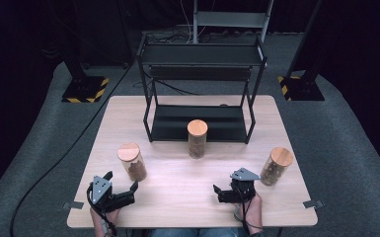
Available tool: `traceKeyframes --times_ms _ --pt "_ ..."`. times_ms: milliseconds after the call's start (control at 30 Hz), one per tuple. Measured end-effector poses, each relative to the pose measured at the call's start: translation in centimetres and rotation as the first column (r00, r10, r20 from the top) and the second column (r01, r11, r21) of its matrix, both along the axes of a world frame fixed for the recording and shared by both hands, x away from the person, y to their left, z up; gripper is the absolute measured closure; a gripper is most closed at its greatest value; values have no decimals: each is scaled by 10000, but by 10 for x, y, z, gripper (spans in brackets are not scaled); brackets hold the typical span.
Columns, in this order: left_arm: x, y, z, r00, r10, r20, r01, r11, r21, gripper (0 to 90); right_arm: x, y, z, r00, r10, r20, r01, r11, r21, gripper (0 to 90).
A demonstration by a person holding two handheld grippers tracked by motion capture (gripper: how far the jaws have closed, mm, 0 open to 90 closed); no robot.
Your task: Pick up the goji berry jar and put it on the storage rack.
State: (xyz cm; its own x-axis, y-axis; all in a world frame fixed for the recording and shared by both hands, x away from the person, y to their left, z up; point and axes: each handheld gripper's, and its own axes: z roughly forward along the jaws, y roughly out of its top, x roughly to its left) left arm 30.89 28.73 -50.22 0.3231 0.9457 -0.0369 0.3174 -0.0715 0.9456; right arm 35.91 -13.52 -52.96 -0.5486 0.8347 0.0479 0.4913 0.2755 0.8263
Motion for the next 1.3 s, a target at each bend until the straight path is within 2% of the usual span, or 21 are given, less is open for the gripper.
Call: traceKeyframes --times_ms 233,400,433,667,900,1100,1300 --pt "4 -5 -2 9998 -40 -169 43 9998 212 0 -2 -2 1 9997 -112 194 108 9997 210 8" --pt "10 -8 -4 9996 149 -239 -140 9992 363 0 -2 -3 1 9996 -169 211 163 9995 272 7" --pt "13 -8 -5 9991 224 -351 -212 9991 356 0 -2 -3 1 9996 -154 227 149 9996 250 6" --pt "26 -12 -5 9986 308 -438 -286 9984 484 0 -2 -3 1 9995 -156 270 150 9996 243 5" --pt "37 -16 -1 9984 450 -336 -430 9974 584 0 -2 -3 1 9997 -78 232 72 9997 250 5" --pt "53 -21 5 9990 402 -207 -389 9974 600 0 -2 -3 1 9998 -86 203 80 9995 317 5" --pt "59 -21 6 9989 438 -154 -428 9973 588 0 -2 -4 1 9997 -69 231 61 9994 343 3"
